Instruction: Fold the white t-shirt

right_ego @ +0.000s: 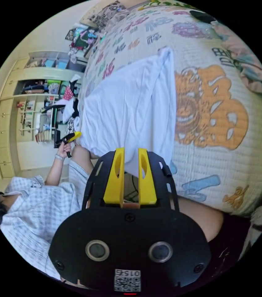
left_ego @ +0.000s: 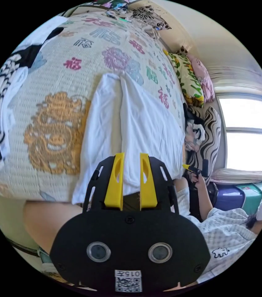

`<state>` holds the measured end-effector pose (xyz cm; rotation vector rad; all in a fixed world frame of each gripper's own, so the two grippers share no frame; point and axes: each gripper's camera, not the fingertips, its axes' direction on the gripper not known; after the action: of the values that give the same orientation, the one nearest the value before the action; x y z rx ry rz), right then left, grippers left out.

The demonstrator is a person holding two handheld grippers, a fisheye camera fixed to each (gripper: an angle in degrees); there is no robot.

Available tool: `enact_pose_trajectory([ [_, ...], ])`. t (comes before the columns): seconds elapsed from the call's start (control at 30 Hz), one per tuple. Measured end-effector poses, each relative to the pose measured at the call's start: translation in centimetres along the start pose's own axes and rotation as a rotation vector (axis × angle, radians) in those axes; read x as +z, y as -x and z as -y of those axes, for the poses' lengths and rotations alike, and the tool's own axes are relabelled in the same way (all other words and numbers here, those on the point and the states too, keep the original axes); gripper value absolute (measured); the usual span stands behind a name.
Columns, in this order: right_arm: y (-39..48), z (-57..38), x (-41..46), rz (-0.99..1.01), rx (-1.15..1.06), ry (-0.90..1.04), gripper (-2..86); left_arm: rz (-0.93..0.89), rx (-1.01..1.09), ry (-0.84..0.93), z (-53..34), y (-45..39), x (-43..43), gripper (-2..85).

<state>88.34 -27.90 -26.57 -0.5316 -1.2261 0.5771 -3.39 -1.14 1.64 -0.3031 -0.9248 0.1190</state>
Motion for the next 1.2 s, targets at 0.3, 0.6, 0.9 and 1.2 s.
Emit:
enact_pose_trajectory([
  [0.3, 1.7, -0.1, 11.8, -0.025, -0.028, 0.086, 3.7, 0.019, -0.037, 0.100, -5.0, -0.9, 5.5, 2.0],
  [0.6, 2.6, 0.7, 16.7, -0.121, -0.056, 0.050, 0.2, 0.119, 0.052, 0.070, -9.3, -2.6, 3.7, -0.5],
  [0.9, 5.6, 2.3, 22.6, -0.177, -0.056, 0.045, 4.0, 0.003, -0.100, -0.207, -15.0, -0.2, -1.6, 6.3],
  [1.2, 18.9, 10.9, 30.9, -0.253, -0.335, 0.029, 6.2, 0.263, -0.349, -0.363, -16.3, 5.2, -3.8, 10.6],
])
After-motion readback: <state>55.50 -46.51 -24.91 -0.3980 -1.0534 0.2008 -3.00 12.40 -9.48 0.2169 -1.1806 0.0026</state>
